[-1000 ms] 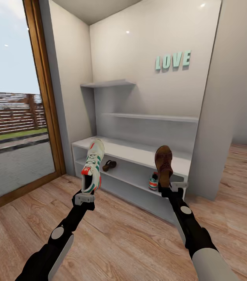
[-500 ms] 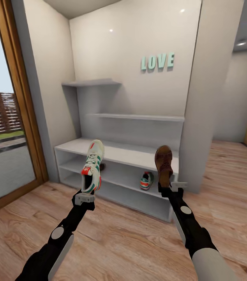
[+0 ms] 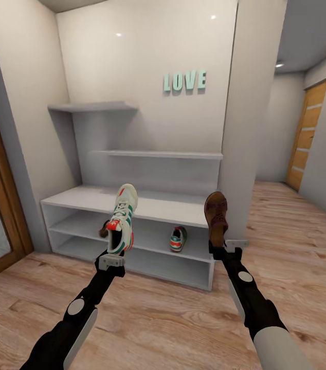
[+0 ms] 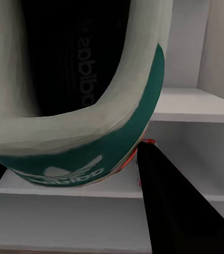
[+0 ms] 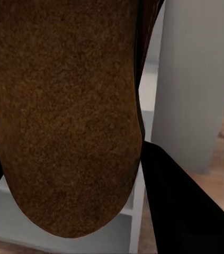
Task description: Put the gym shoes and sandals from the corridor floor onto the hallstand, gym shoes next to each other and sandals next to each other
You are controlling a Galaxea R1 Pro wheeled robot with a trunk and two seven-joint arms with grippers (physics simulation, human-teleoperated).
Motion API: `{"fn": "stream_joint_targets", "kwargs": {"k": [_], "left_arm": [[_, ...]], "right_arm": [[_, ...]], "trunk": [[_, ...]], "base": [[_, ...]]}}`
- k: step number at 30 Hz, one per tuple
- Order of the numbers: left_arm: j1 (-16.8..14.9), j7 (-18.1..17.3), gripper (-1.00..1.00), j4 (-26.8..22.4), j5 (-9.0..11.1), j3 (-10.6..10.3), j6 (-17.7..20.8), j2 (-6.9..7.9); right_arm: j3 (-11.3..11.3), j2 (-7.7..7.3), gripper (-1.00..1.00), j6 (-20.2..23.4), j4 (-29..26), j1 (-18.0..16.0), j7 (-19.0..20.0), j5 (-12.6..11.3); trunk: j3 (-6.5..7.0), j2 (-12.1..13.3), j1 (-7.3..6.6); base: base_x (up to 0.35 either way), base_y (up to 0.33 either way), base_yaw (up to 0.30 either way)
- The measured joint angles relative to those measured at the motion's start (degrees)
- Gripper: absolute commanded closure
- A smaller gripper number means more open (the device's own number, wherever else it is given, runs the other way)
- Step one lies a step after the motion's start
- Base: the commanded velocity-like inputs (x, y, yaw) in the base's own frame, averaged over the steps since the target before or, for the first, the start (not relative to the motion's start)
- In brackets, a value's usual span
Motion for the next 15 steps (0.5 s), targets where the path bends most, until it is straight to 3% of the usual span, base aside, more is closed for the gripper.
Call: {"fn": "stream_joint_targets", "kwargs": {"k": [13,15], "left_arm": [[0.0,0.0,1.0,-0.01,0.0,0.0,0.01,0.0],[-0.01,0.0,1.0,-0.01,0.02,0.0,-0.01,0.0]], "right_arm": [[0.0,0.0,1.0,-0.01,-0.02,0.01,0.0,0.0],[0.02,0.0,1.0,0.01,-0.04,0.01,0.01,0.01]], "trunk": [[0.0,0.0,0.01],[0.0,-0.01,0.01]], "base": [[0.038,0.291,-0.3],[0.0,0.11,-0.3]]}}
